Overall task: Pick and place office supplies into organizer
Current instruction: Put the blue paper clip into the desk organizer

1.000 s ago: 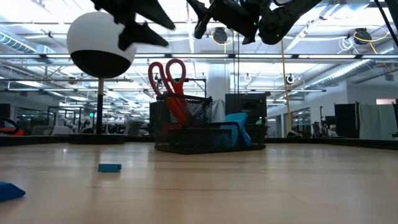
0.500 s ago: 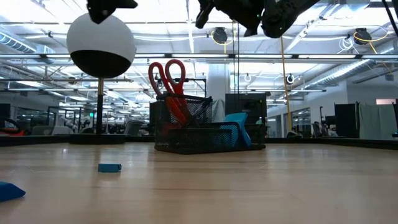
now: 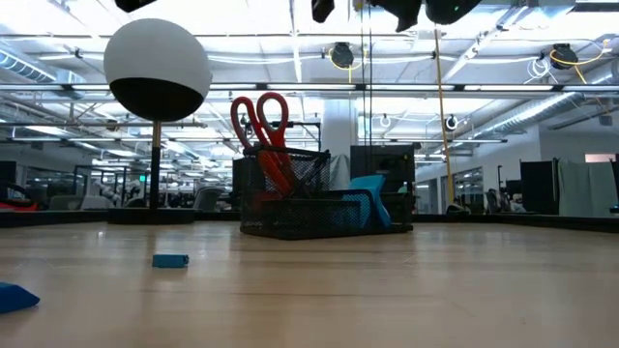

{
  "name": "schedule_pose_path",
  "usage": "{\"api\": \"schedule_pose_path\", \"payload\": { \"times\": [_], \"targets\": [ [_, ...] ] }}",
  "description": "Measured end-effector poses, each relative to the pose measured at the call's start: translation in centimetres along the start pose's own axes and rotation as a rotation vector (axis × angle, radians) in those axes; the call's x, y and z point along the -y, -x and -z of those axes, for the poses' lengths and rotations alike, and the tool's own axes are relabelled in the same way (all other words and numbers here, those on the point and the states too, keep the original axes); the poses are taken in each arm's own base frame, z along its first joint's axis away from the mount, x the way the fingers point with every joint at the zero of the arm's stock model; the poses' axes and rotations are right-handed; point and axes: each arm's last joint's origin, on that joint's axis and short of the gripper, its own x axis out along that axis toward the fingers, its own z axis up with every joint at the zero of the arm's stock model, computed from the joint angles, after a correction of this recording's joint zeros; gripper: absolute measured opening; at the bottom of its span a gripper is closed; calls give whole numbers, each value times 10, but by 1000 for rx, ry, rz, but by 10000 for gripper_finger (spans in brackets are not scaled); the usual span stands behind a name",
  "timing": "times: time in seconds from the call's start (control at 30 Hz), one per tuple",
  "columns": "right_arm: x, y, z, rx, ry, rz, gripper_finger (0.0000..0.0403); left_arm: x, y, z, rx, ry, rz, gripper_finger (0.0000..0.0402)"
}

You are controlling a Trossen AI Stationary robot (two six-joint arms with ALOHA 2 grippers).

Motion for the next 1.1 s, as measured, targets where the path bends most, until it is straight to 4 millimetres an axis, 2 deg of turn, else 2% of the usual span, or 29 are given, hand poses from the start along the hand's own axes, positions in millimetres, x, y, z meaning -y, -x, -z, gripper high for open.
{"api": "schedule_pose_path", "payload": {
  "times": [0.17,0.3,0.53,0.63,0.7,0.83,0.97,1.1],
  "targets": [
    [-6,-3,8,-84,2,19,116,0,2,0,-7,103,12,225],
    [-5,-3,11,-102,-42,31,116,7,-7,9,-66,70,28,225],
    [7,10,3,-45,-184,132,116,16,-41,29,-300,-18,109,225],
    [15,18,-3,-5,-219,183,116,18,-58,30,-408,-85,134,225],
    [19,24,-7,18,-234,201,116,21,-66,26,-461,-163,122,225],
    [21,34,-21,110,-228,183,116,28,-76,4,-513,-372,94,225],
    [24,45,-34,234,-265,211,116,32,-76,-21,-508,-579,105,225],
    [29,53,-38,252,-261,238,116,30,-68,-33,-514,-762,126,225]
  ]
}}
